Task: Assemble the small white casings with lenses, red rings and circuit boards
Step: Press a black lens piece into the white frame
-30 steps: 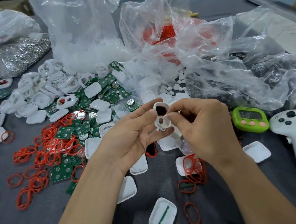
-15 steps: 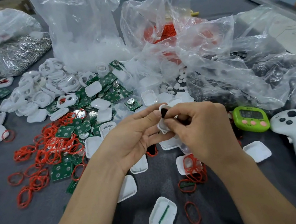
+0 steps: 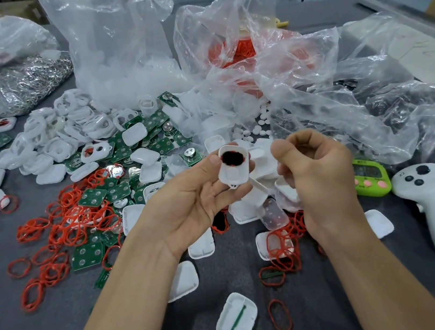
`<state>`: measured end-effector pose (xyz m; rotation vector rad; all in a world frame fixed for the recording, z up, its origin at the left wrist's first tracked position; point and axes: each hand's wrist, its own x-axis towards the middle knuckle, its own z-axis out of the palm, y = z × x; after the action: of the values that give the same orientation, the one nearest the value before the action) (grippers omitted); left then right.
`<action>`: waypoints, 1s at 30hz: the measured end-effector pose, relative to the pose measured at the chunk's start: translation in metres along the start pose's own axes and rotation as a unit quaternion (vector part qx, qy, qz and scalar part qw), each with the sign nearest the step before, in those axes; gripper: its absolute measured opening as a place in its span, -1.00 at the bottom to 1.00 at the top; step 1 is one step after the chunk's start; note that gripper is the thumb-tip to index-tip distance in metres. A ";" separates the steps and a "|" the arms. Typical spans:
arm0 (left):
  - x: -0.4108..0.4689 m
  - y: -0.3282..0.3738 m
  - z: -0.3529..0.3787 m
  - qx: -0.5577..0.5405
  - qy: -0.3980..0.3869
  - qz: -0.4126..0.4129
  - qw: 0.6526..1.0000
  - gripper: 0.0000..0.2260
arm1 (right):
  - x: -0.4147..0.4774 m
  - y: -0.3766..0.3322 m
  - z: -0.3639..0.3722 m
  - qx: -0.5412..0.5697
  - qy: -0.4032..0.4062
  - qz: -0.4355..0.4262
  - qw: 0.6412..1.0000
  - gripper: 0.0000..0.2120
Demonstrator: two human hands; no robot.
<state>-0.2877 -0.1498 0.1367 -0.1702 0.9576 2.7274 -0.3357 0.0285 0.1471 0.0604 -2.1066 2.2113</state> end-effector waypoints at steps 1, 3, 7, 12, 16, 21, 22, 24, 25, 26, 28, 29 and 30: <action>0.000 0.000 0.000 0.002 0.002 0.002 1.000 -0.72 | 0.001 0.000 0.000 0.007 -0.015 0.015 1.000 -0.81; 0.000 0.000 0.001 0.016 0.006 0.006 1.000 -0.71 | 0.000 0.003 0.002 -0.002 -0.054 0.019 0.998 -0.85; 0.000 0.001 0.002 0.040 0.005 0.007 0.999 -0.63 | -0.002 0.004 0.005 -0.020 -0.124 0.007 0.992 -0.95; 0.000 -0.001 0.001 0.090 0.033 0.008 0.995 -0.73 | -0.006 0.004 0.007 -0.121 -0.094 -0.046 0.987 -0.79; 0.001 -0.004 0.002 0.135 0.050 0.013 0.990 -0.81 | -0.003 0.007 0.005 -0.173 -0.067 -0.062 0.981 -0.93; 0.002 -0.007 0.004 0.192 0.071 0.035 0.978 -0.79 | -0.004 0.006 0.003 -0.181 -0.052 -0.081 0.979 -0.88; 0.002 -0.009 0.004 0.222 0.075 0.044 0.971 -0.76 | -0.004 0.005 0.003 -0.183 -0.046 -0.087 0.978 -0.88; 0.002 -0.012 0.005 0.283 0.083 0.065 0.953 -0.68 | -0.005 0.005 0.003 -0.185 -0.036 -0.094 0.978 -0.88; 0.001 -0.015 0.006 0.309 0.090 0.074 0.944 -0.66 | -0.005 0.005 0.004 -0.189 -0.033 -0.098 0.976 -0.87; 0.001 -0.017 0.007 0.331 0.098 0.084 0.935 -0.66 | -0.005 0.005 0.004 -0.194 -0.030 -0.103 0.975 -0.86; 0.001 -0.021 0.009 0.370 0.113 0.103 0.916 -0.68 | -0.005 0.005 0.005 -0.205 -0.027 -0.116 0.971 -0.86; 0.001 -0.023 0.010 0.386 0.119 0.112 0.908 -0.70 | -0.006 0.005 0.006 -0.209 -0.027 -0.122 0.970 -0.87; 0.002 -0.024 0.011 0.399 0.124 0.120 0.901 -0.71 | -0.006 0.006 0.006 -0.210 -0.028 -0.127 0.969 -0.89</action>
<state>-0.2830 -0.1246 0.1302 -0.2545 2.1968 2.2840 -0.3302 0.0219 0.1412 0.3438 -2.3939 1.6077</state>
